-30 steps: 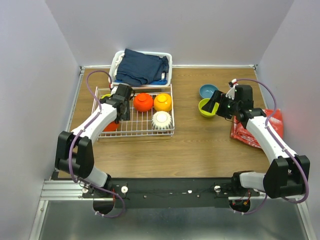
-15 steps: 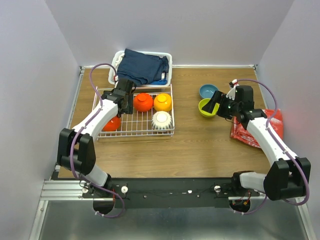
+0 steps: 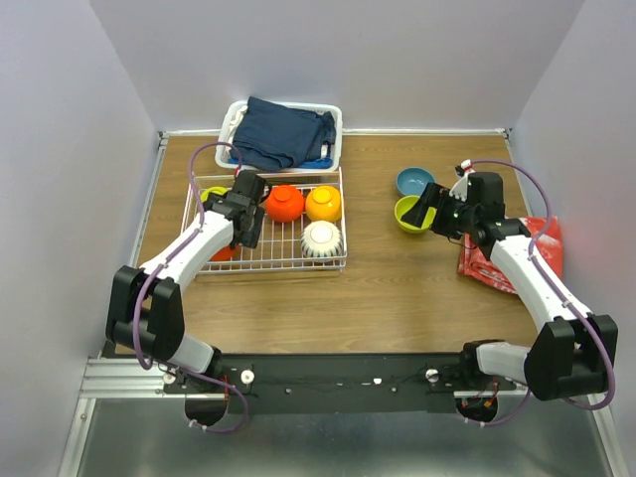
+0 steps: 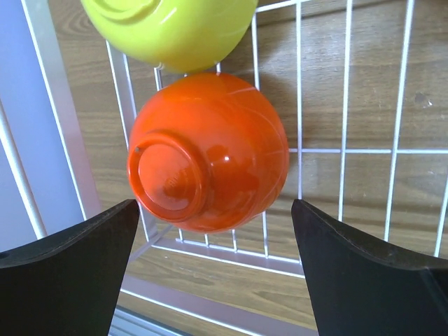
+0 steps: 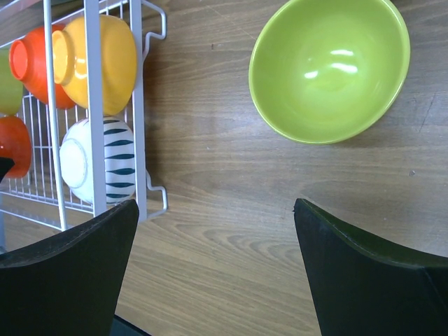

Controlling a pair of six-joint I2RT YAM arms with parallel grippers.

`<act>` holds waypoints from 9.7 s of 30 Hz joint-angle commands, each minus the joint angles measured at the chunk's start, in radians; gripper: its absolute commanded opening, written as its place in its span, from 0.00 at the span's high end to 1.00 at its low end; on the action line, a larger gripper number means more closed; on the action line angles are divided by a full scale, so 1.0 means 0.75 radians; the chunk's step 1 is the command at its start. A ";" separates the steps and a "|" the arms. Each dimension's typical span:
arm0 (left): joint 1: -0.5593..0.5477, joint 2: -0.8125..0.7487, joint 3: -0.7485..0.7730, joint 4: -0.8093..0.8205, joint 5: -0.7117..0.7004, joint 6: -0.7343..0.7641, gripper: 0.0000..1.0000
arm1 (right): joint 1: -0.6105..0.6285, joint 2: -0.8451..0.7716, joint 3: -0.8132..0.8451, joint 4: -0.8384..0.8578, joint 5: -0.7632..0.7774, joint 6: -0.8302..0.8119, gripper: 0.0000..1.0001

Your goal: Unload the bowls from the dish rack

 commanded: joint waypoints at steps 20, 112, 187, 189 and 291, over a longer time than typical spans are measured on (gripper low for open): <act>-0.132 0.180 -0.005 -0.007 -0.251 0.174 0.08 | 0.022 -0.056 -0.052 0.027 0.009 -0.017 0.00; -0.073 -0.398 0.036 0.569 0.912 -0.746 0.88 | 0.343 0.279 0.095 0.759 -0.574 0.398 0.03; -0.073 -0.863 -0.482 0.479 0.510 -0.168 0.01 | -0.066 0.969 0.913 -0.746 0.467 -0.113 0.99; -0.073 -0.861 -0.480 0.481 0.512 -0.164 0.01 | -0.070 0.973 0.887 -0.752 0.459 -0.113 0.99; -0.238 0.096 0.146 0.346 0.066 0.433 0.07 | -0.064 0.030 0.021 -0.082 -0.141 -0.123 0.10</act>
